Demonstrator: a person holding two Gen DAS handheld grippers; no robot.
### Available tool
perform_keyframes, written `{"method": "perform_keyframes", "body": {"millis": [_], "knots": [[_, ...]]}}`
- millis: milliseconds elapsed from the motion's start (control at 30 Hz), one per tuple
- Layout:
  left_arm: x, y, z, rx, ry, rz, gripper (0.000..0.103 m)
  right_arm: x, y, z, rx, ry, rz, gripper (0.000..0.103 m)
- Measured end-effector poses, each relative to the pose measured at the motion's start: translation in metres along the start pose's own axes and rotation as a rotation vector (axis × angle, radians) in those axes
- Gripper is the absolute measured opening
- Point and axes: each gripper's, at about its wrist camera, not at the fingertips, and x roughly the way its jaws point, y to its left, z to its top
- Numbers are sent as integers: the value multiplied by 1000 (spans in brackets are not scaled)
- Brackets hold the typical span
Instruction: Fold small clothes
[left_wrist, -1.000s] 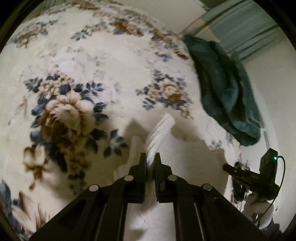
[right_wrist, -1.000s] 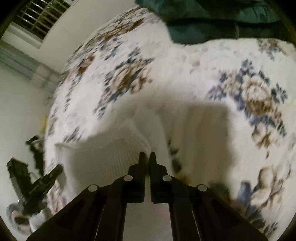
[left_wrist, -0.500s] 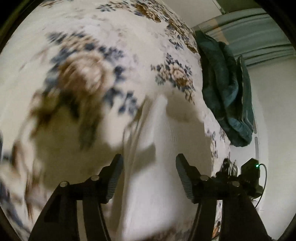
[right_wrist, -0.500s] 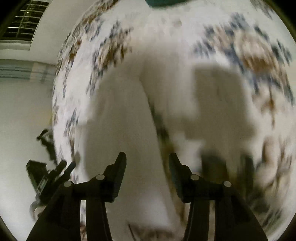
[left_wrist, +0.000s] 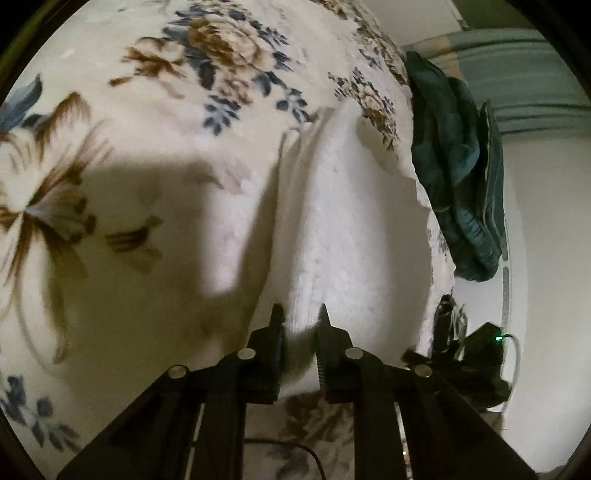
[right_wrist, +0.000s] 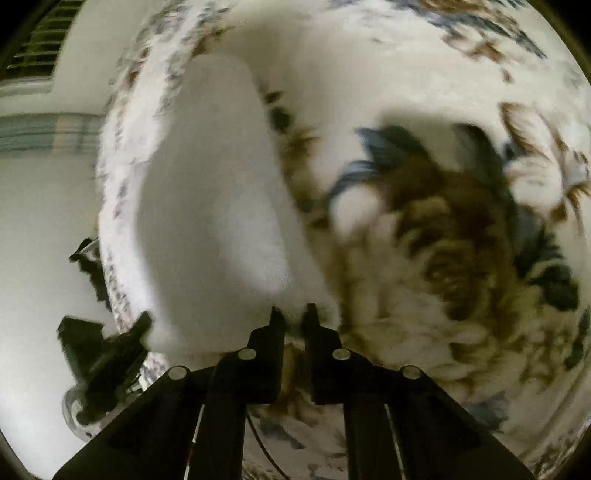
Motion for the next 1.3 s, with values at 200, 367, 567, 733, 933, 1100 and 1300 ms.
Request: {"method": "perform_keyframes", "body": {"millis": [200,367,567,733,933,1100,1300], "knots": [[-17,-41,38,148,-79,98,66,-27,36,37,-55,-52,-28,38],[37,-71,110,288,-79,152,66,-21,79,106,-133,-133,-51,47],[101,-91,146,452,-7,207,6,3,121,155,-241,-194,-163,5],[51,-88,142,385,-103,96,6,-26,136,148,-308,-313,-216,5],[31,-74,167,276,-148,59,6,-46,144,164,-279,-381,-172,4],[85,-50,199,217,-54,129,6,3,142,206,-269,-303,-293,4],[96,-36,192,143,37,67,35,25,113,215,-182,-158,-225,8]]}}
